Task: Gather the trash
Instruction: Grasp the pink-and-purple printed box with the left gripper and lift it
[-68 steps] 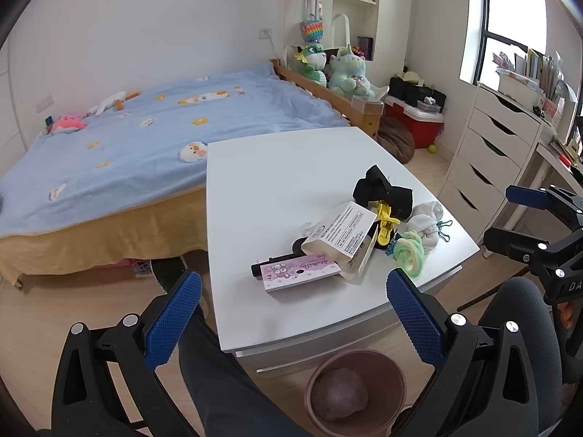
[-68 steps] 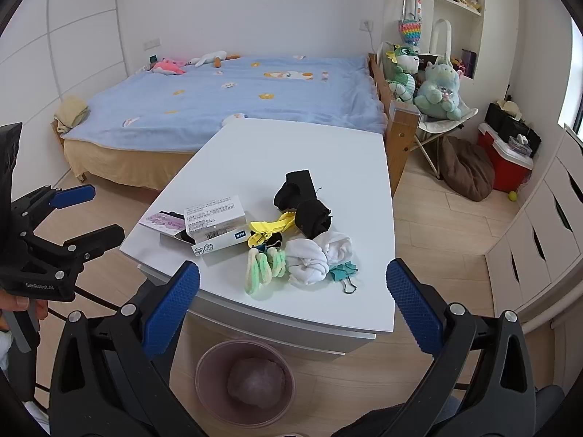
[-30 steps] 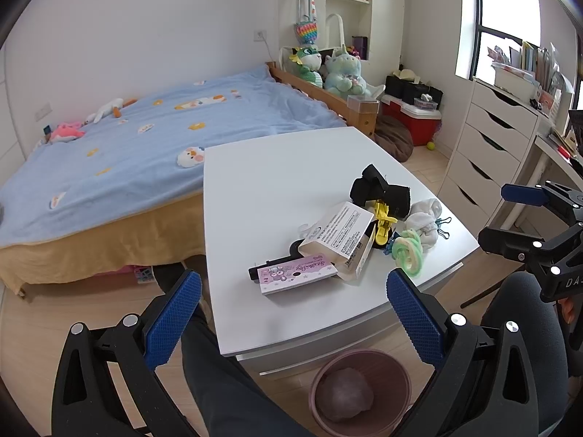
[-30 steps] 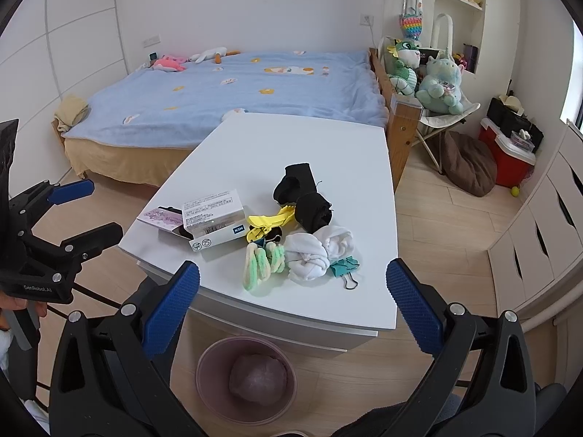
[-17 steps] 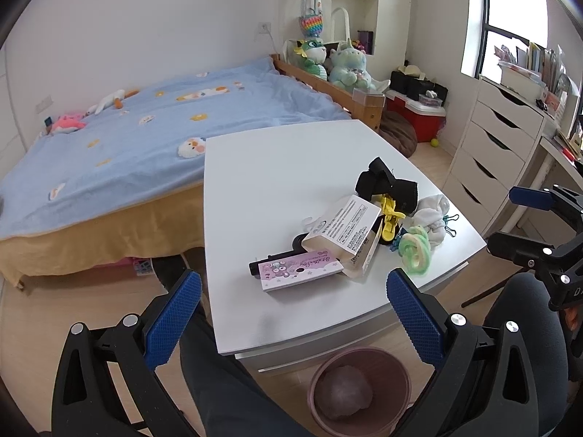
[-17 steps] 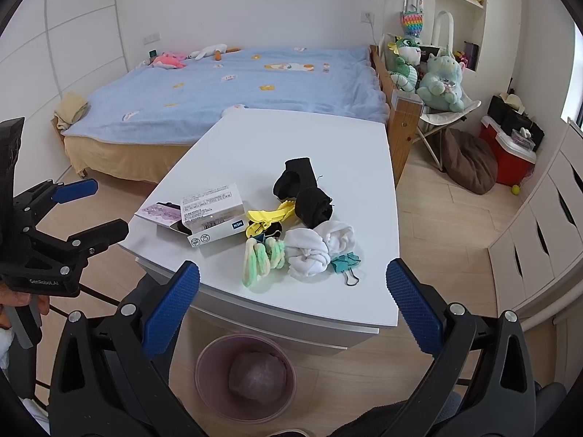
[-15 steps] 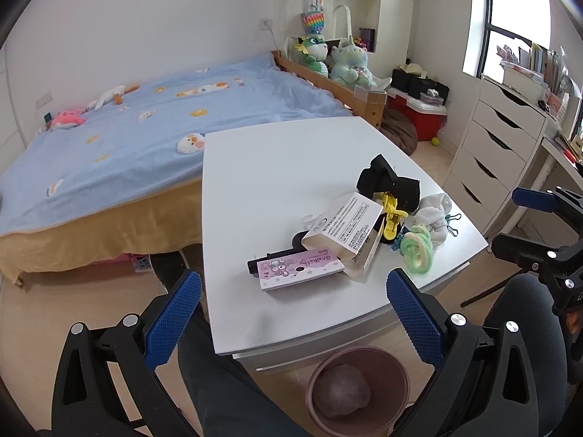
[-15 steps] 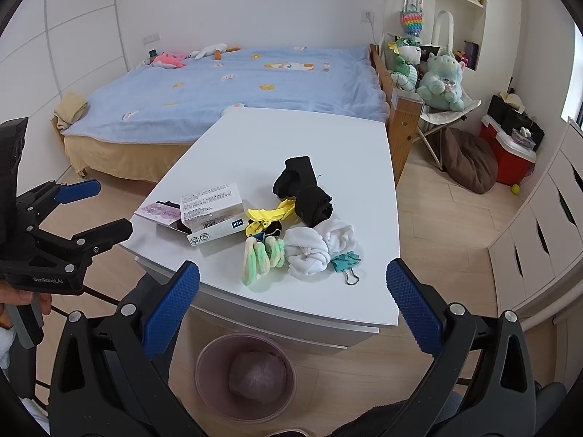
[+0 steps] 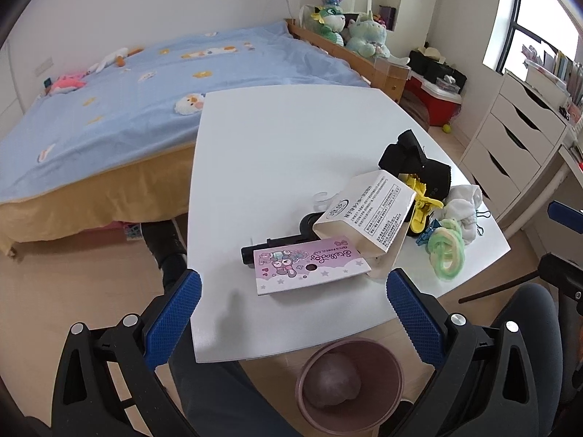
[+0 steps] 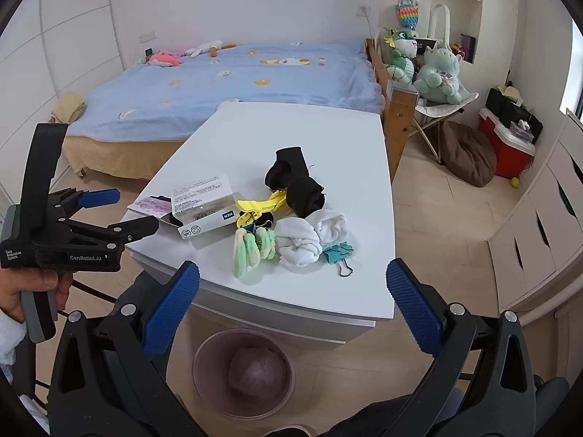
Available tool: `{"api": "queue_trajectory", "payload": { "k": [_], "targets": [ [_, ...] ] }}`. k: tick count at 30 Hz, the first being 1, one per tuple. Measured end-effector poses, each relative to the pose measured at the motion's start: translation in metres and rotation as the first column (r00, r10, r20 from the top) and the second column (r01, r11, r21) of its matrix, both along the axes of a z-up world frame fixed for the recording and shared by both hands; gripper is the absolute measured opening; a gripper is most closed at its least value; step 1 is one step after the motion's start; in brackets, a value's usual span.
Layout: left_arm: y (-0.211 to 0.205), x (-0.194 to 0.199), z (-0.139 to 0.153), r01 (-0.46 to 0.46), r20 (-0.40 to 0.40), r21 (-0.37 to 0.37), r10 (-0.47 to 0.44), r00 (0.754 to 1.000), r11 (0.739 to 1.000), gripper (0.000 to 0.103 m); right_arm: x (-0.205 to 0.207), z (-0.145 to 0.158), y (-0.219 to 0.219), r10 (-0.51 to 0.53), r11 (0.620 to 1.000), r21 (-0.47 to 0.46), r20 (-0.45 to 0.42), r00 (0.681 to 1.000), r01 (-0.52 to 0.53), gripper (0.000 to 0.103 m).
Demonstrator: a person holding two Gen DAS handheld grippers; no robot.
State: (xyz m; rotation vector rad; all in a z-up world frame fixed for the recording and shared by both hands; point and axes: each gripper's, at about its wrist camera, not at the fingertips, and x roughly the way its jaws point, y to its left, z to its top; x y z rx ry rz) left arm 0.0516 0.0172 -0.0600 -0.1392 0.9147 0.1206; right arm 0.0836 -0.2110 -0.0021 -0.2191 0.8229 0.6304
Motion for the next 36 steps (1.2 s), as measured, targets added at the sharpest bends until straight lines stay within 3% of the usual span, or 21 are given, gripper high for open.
{"api": "queue_trajectory", "payload": {
  "k": [8, 12, 18, 36],
  "targets": [
    [-0.003, 0.007, 0.000, 0.012, 0.000, -0.009, -0.012, 1.000, 1.000, 0.096, 0.001, -0.001, -0.001, -0.001, 1.000, 0.001, -0.004, 1.000, 0.001, 0.100],
    [-0.004, 0.009, -0.002, 0.019, -0.014, -0.013, -0.019, 1.000, 1.000, 0.079, 0.002, -0.002, -0.001, -0.004, 1.000, 0.001, -0.006, 1.000, 0.004, 0.100],
    [-0.005, 0.010, -0.003, 0.029, -0.019, -0.019, -0.029, 0.999, 0.999, 0.065, 0.003, -0.004, -0.002, -0.006, 1.000, 0.002, -0.010, 1.000, 0.006, 0.100],
    [0.002, -0.003, 0.015, 0.036, 0.032, -0.002, -0.036, 0.999, 0.999, 0.065, 0.003, -0.001, 0.020, 0.042, 0.999, -0.003, -0.003, 0.999, -0.042, 0.100]
  ]
}}
